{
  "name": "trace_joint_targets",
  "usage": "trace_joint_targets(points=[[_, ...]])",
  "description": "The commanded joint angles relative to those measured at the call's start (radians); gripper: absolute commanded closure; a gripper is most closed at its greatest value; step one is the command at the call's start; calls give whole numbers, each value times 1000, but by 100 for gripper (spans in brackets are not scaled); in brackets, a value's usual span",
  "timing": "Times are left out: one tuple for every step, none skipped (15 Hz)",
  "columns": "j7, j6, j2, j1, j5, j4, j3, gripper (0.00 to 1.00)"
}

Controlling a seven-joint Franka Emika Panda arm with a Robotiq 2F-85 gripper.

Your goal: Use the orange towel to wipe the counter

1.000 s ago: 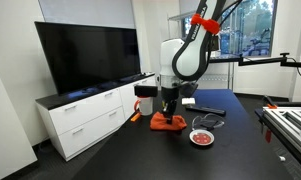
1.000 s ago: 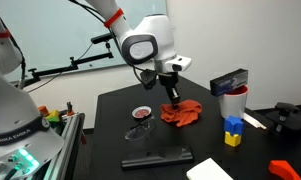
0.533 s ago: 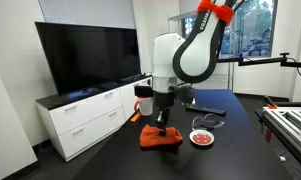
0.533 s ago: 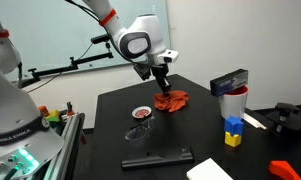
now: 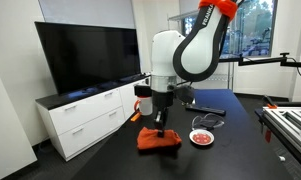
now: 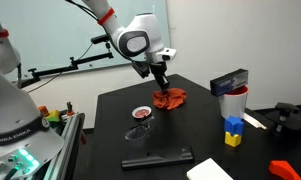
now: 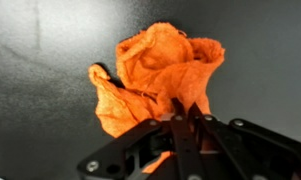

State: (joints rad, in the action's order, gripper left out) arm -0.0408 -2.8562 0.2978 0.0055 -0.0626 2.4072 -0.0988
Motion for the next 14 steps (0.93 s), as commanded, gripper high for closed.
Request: trace_joint_targets(points=[[38,-2,-24,-19,-12,10,17,98],[37,-1,-24,-26,-11,12,27,98],[41,1,-29,-38,-12,13,39,98],[41,4,-34,-46,-8,15,53,98],[45,1,-32,-59,-10,15,65,98],[46,7,-37,-70,-10,15,77,98],[44,11,-39,-80,-12,15,88,98],[43,13,-41,-90,-13,16,98,98],[44,12,-41,-98,-14,17,105,98],[42,16,-43,-104,-15,17,110,98],[41,12,-39,-108,-16,17,115,98],[38,16,-43,-109,-12,18,120,98],[36,14,-40,-110,-12,18,122,98],[35,14,-40,-110,-11,19,123,98]])
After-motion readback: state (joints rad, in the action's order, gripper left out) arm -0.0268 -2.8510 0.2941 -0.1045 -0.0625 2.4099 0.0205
